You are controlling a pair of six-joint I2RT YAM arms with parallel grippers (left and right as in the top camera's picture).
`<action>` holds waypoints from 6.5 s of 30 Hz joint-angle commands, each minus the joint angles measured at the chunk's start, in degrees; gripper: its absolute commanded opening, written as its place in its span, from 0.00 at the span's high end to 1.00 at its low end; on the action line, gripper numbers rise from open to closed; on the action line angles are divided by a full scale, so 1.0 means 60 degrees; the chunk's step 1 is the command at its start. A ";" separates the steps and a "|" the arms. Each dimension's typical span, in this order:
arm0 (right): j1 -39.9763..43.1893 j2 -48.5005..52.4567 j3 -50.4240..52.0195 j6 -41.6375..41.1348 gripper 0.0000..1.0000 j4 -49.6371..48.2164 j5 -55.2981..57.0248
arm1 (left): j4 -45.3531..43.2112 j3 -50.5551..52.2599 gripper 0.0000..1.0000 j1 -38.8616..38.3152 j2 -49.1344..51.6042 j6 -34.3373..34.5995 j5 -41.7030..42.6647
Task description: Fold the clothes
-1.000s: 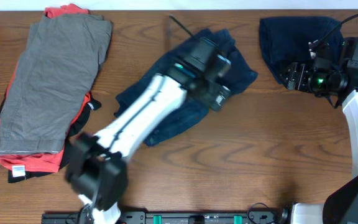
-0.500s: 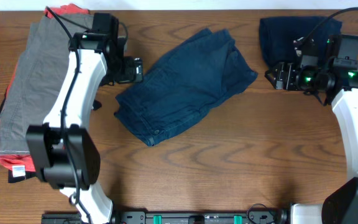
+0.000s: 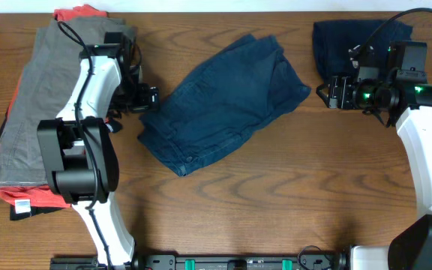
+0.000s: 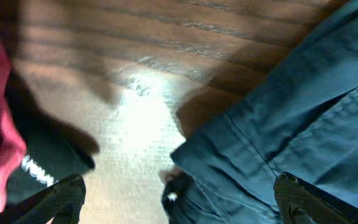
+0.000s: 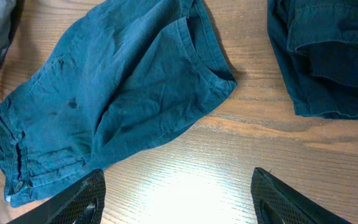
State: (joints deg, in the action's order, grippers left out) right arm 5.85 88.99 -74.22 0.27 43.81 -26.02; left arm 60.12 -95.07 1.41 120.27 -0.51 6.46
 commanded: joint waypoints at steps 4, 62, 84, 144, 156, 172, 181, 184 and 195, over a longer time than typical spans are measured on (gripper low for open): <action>-0.0106 -0.0168 -0.0168 0.0106 0.28 -0.0047 0.0022 | -0.0448 0.0087 0.02 0.0029 0.0925 -0.2776 0.1162; 0.1362 -0.0973 -0.0324 -0.1002 0.31 -0.0648 -0.0492 | -0.0200 -0.1086 0.94 -0.7246 -0.3045 -0.1140 0.1843; 0.1625 -0.1439 -0.0324 -0.0951 0.27 0.0678 -0.0492 | -0.0765 -0.1133 0.02 -0.6426 -0.4167 0.0124 0.0980; -0.1803 -0.1107 0.5563 -0.3792 0.36 -0.0525 0.1803 | -0.3854 0.7399 0.54 -0.3643 -0.3402 0.0707 0.2062; -0.1865 -0.0175 0.5752 -0.3901 0.39 -0.1235 0.2280 | -0.4186 0.7399 0.94 -0.3643 -0.3180 0.0856 0.1989; -0.2725 -0.0080 0.5778 -0.3905 0.99 -0.1585 0.1836 | -0.4058 0.6972 0.94 -0.3133 -0.3206 0.1249 0.1810; -0.1916 -0.0925 0.3435 -0.3140 0.99 -0.0430 0.1832 | -0.2357 0.4299 0.94 -0.1818 -0.4360 0.1319 0.1810; -0.1570 -0.1282 0.1851 -0.2637 0.99 0.0342 0.1869 | -0.2127 0.3144 0.94 -0.1483 -0.5096 0.1319 0.1810; -0.1137 -0.1515 -0.3315 -0.2200 0.99 0.1996 0.2499 | -0.3493 0.0845 0.94 -0.1344 -0.8018 0.1319 0.1738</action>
State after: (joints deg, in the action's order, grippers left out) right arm -3.07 80.66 -89.21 -14.66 54.70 -15.77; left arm 40.95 -88.40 -7.51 75.57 7.31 19.22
